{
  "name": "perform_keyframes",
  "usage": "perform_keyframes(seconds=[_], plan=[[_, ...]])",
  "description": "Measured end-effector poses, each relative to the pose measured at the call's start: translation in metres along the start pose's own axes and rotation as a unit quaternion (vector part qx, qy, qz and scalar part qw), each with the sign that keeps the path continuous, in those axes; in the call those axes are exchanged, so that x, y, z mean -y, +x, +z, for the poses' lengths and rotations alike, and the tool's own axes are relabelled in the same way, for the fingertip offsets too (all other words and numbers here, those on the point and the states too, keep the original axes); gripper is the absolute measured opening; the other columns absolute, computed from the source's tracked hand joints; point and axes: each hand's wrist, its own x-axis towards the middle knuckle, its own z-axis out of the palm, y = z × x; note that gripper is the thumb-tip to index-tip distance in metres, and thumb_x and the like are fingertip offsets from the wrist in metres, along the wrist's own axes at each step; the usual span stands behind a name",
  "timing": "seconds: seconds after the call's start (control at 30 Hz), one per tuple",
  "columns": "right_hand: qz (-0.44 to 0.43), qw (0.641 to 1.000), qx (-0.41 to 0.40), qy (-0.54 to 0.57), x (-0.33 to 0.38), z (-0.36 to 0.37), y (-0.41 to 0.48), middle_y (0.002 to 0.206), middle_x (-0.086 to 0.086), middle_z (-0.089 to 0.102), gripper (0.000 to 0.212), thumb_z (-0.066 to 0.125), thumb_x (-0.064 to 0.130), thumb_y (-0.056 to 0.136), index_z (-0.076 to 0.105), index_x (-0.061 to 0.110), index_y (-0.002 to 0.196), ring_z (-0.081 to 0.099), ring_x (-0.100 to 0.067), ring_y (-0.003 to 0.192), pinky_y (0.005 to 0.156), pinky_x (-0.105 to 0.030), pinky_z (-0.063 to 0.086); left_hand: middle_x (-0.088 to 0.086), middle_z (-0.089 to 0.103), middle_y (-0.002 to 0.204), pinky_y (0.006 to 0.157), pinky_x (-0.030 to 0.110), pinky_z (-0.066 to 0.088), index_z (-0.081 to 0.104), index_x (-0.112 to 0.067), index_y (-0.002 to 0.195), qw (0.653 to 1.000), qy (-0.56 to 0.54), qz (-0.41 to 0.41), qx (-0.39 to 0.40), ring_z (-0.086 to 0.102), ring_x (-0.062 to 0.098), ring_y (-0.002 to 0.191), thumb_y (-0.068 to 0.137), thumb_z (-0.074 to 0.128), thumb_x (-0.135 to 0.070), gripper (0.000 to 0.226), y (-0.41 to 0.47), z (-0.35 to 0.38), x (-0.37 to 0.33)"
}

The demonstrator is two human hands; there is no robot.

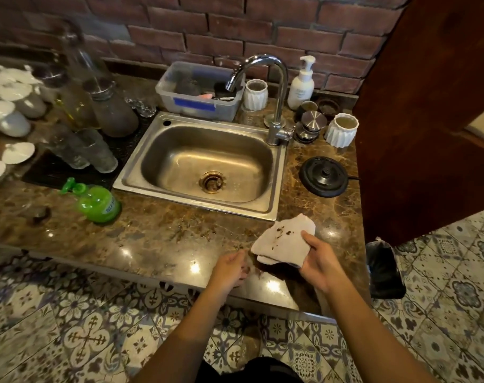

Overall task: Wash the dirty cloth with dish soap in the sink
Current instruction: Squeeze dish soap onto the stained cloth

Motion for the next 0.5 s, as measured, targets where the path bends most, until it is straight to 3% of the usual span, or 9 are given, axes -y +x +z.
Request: perform_keyframes(seconds=[0.1, 0.23, 0.3, 0.4, 0.5], plan=[[0.0, 0.998, 0.051, 0.023, -0.014, 0.04, -0.006, 0.142, -0.026, 0.059, 0.046, 0.044, 0.022, 0.105, 0.045, 0.002, 0.147, 0.054, -0.044, 0.133, 0.107, -0.059, 0.046, 0.005, 0.072, 0.115, 0.082, 0.035, 0.058, 0.065, -0.014, 0.122, 0.996, -0.082, -0.039, 0.006, 0.071, 0.024, 0.1, 0.102, 0.038, -0.059, 0.056, -0.003, -0.026, 0.002], [0.008, 0.992, 0.122, 0.023, -0.042, 0.107, -0.011, 0.144, -0.026, 0.058, 0.052, 0.043, 0.028, 0.104, 0.044, 0.001, 0.148, 0.052, -0.042, 0.137, 0.103, -0.059, 0.046, 0.008, 0.075, 0.12, 0.11, 0.048, 0.045, 0.07, -0.012, 0.12, 0.967, -0.243, -0.031, 0.069, 0.066, 0.028, 0.117, 0.086, 0.033, -0.079, 0.084, -0.017, -0.057, -0.005], [0.019, 0.989, 0.149, 0.016, -0.061, 0.142, -0.012, 0.147, -0.026, 0.055, 0.054, 0.042, 0.031, 0.104, 0.043, 0.001, 0.149, 0.048, -0.042, 0.14, 0.108, -0.059, 0.043, 0.01, 0.073, 0.121, 0.115, 0.05, 0.038, 0.067, -0.009, 0.125, 0.938, -0.334, -0.01, 0.086, 0.063, 0.029, 0.121, 0.077, 0.04, -0.078, 0.089, -0.028, -0.075, -0.014], [0.048, 0.981, 0.188, 0.016, -0.096, 0.193, -0.013, 0.149, -0.027, 0.052, 0.054, 0.042, 0.031, 0.105, 0.042, 0.001, 0.15, 0.046, -0.044, 0.141, 0.12, -0.058, 0.033, 0.012, 0.07, 0.116, 0.11, 0.047, 0.038, 0.059, -0.007, 0.136, 0.872, -0.481, 0.024, 0.088, 0.062, 0.029, 0.113, 0.072, 0.057, -0.075, 0.093, -0.042, -0.115, -0.032], [0.065, 0.974, 0.217, 0.01, -0.132, 0.243, -0.013, 0.147, -0.027, 0.054, 0.051, 0.044, 0.028, 0.104, 0.045, 0.001, 0.147, 0.046, -0.044, 0.141, 0.121, -0.057, 0.031, 0.015, 0.07, 0.128, 0.106, 0.047, 0.042, 0.062, -0.013, 0.136, 0.831, -0.545, 0.094, 0.068, 0.068, 0.032, 0.111, 0.082, 0.057, -0.067, 0.077, -0.056, -0.171, -0.052]])
